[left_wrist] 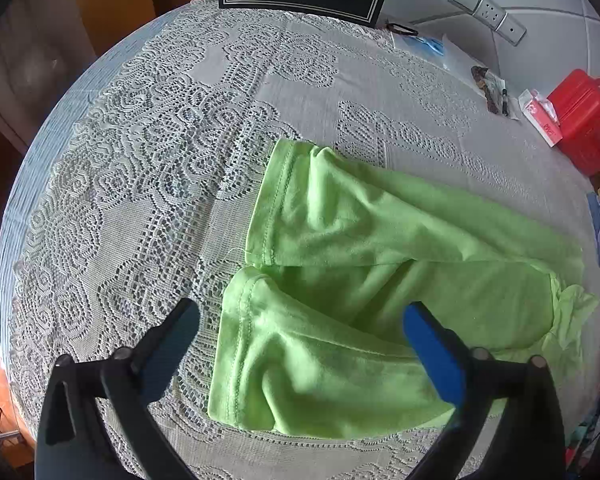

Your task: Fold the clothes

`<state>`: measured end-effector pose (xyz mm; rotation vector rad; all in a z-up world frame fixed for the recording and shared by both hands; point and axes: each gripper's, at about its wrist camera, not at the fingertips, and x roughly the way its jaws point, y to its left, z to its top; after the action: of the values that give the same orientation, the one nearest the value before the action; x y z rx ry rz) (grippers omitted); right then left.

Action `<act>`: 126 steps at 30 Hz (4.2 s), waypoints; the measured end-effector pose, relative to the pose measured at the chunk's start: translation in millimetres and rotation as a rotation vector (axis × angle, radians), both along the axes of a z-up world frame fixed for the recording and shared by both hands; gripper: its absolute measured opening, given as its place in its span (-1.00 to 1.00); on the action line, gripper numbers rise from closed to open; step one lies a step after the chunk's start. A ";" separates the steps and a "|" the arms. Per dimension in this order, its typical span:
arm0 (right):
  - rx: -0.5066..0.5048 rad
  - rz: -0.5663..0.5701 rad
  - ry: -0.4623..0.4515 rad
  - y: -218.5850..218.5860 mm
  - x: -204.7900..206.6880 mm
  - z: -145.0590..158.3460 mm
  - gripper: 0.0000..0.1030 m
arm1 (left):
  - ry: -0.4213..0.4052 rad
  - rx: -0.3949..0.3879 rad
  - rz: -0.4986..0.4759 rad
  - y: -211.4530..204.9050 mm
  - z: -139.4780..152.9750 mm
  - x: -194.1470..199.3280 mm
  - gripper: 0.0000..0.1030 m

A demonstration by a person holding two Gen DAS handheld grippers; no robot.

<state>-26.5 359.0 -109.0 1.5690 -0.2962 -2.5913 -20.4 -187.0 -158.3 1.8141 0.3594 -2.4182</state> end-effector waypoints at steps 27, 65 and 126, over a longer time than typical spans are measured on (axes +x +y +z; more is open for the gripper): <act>-0.093 0.436 -0.201 -49.8 -20.6 -44.9 -0.59 | 0.097 0.063 0.254 132.4 22.7 61.5 1.00; 0.112 1.248 0.204 53.3 -115.5 -62.3 -0.24 | 0.053 -0.162 0.764 521.4 -32.9 44.2 0.82; -0.092 1.067 0.159 55.2 -43.5 -11.1 -0.82 | 0.243 0.018 0.526 445.9 34.1 165.3 0.66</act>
<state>-70.0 414.2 -120.1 1.0239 0.3489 -1.7836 144.9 258.8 -124.2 1.2231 0.7703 -2.2468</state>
